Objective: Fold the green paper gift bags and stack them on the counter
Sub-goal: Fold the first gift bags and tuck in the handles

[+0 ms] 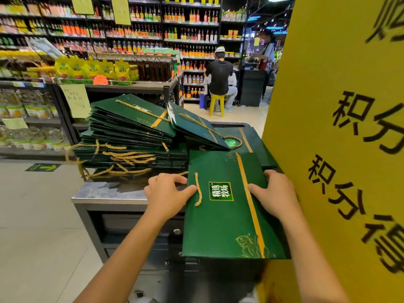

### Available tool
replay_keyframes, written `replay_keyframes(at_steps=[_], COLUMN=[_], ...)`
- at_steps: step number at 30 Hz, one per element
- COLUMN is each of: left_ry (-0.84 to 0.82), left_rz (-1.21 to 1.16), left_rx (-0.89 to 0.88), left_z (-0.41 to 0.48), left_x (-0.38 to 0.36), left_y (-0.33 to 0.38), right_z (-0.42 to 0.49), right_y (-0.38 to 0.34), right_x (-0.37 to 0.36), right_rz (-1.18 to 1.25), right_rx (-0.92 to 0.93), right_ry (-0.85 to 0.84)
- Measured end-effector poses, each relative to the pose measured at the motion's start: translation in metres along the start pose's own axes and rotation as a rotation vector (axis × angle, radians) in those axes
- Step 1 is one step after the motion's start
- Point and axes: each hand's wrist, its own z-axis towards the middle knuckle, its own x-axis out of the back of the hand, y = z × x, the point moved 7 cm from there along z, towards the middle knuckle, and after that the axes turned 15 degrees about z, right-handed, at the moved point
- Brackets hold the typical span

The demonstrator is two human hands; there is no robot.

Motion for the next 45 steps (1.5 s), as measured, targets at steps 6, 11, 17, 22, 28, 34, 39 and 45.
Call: replay_keyframes(at_steps=[6,11,17,22,28,34,39,45], left_ry=[-0.096,-0.096,0.051,0.012,-0.158,-0.287,-0.243,-0.300], left_rz=[-0.447,-0.614,-0.872,-0.984,-1.001,-0.851,-0.735,-0.593], left_rx=[-0.005,-0.109,-0.211,-0.238,-0.050,0.006,0.057,-0.052], left_z=[-0.007,-0.019,-0.033,-0.044,-0.038,-0.039,-0.036,-0.021], left_x=[0.004,0.033,0.102,0.117,0.067,0.014,0.001,0.004], left_y=[-0.007,0.008,0.028,0.030,0.008,-0.009,-0.009,0.005], right_z=[-0.014,-0.030,-0.049,-0.059,-0.060,-0.074,-0.072,-0.067], right_y=[0.002,-0.021,-0.066,-0.073,-0.033,0.006,0.009,0.001], right_x=[0.032,0.064,0.106,0.123,0.088,0.039,0.023,0.014], right_rz=[0.489,0.686,0.931,1.288,0.944,0.720,0.463,0.334], right_rx=[-0.052,0.047,0.300,0.376,0.241,0.191,0.261,0.250], right_ry=[0.147,0.229,0.300,0.325,0.047,-0.127,-0.129,-0.085])
